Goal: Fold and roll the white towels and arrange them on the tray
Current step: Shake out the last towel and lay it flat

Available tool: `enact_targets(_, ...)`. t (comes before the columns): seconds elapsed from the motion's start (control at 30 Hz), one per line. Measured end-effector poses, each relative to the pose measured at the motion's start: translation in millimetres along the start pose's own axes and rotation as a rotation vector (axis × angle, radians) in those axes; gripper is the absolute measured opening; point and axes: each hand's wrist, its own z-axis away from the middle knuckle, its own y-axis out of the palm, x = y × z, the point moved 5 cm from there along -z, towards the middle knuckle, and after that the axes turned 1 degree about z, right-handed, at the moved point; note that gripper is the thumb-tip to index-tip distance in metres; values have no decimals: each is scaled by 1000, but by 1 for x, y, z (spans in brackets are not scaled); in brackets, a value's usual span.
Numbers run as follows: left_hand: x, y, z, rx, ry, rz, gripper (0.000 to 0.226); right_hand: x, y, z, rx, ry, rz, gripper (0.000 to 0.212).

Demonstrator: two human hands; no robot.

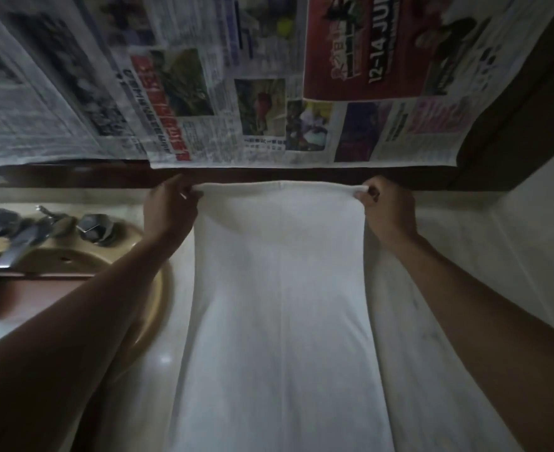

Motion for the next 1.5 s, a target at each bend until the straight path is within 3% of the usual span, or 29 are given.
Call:
enact_targets(0.13,32,66,4,84,-14,-115,13,-38,62,-3,42,8,89,11)
enact_targets(0.23,51,100,15,201,-124,-172,42,-55,91,10,45,22,169,21)
enact_targets(0.33,43,104,27,86,-159,-98,60,-49,89,20,-87,56,164,36)
enact_targets(0.4,17,107,39,58,-6,-66,61,-28,89,29,-142,-21,100,44)
enact_targets(0.5,-15,139,55,284,208,-125,62,13,121,43,23,-222,146,54)
enact_targets(0.6,-3,163,62,502,244,-233,68,14,158,55,289,-259,314,62)
enact_targets(0.77,70,122,49,436,131,-374,76,-44,127,33,239,-199,401,68)
enact_targets(0.9,30,102,79,328,206,-295,71,-24,113,68,207,-78,280,71)
enact_targets(1.0,-18,124,140,402,326,-177,64,25,130,132,227,-268,284,64)
enact_targets(1.07,-12,129,163,472,326,-203,63,24,135,156,252,-336,332,59)
enact_targets(1.23,56,86,165,395,135,-269,69,-50,87,143,139,-125,436,62)
enact_targets(1.33,23,74,194,318,185,-187,66,-38,73,159,95,-44,355,67)
enact_targets(1.5,-23,97,256,439,304,-119,62,28,108,250,243,-328,345,58)
